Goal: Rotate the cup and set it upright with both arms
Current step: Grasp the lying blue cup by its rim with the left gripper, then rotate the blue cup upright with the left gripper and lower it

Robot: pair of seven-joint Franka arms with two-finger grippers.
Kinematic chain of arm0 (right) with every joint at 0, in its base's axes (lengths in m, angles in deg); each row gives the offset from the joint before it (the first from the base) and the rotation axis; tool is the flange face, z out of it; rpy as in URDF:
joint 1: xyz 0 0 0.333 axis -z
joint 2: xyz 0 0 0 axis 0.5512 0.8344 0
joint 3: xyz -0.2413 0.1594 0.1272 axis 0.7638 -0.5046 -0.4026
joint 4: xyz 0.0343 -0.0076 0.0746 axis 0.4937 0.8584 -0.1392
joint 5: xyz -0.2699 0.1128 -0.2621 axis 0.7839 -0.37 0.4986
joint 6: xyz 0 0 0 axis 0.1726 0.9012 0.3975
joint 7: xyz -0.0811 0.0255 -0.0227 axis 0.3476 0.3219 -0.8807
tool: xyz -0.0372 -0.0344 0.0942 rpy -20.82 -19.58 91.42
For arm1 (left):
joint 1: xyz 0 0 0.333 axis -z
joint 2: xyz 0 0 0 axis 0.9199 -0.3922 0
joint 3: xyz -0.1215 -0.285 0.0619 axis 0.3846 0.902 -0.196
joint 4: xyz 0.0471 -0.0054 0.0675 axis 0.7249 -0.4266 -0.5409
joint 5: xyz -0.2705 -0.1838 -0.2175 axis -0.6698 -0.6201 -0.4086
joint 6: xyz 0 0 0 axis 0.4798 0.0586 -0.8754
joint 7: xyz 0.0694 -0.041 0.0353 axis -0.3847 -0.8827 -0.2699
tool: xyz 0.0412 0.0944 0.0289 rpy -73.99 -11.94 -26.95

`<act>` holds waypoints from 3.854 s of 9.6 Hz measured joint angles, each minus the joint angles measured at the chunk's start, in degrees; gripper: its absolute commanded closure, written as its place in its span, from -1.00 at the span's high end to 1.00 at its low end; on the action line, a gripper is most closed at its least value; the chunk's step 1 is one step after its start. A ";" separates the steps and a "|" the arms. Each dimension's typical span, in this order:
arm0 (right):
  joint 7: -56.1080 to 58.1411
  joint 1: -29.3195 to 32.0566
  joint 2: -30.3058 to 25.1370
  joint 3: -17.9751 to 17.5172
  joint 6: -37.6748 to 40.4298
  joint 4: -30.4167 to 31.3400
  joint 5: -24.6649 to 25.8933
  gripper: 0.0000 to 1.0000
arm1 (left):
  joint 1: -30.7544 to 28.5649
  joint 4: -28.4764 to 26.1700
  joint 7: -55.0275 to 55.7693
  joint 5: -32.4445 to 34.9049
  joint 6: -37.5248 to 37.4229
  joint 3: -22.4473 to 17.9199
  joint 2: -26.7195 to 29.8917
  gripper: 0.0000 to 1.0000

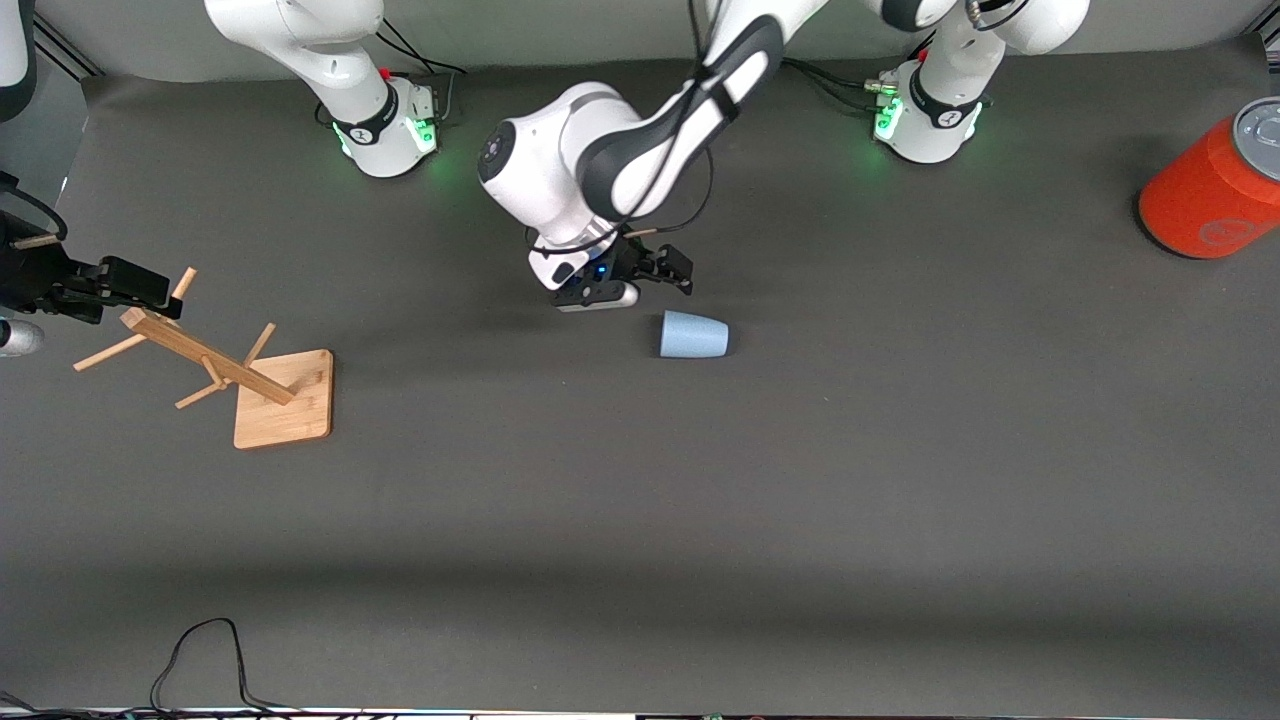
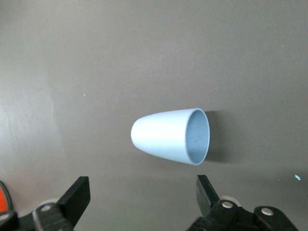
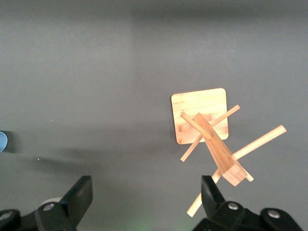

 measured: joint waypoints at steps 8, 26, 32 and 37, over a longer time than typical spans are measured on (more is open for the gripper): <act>0.00 0.01 0.04 0.04 -0.81 0.12 0.12 1.00 | 1.34 0.73 -7.06 6.67 4.03 -0.82 -8.07 0.71; 0.18 -0.30 0.47 0.01 -2.22 0.27 1.44 1.00 | -23.72 -4.47 -12.55 -9.03 -2.48 -4.61 26.44 -1.00; 2.62 -0.28 0.53 0.03 -2.28 0.40 1.53 1.00 | -29.97 -39.94 -12.72 -15.00 19.32 -3.83 52.65 -1.00; 2.78 -0.27 0.63 0.03 -2.31 0.62 1.55 1.00 | -21.88 -42.23 7.35 -14.64 36.49 -0.61 37.58 -1.00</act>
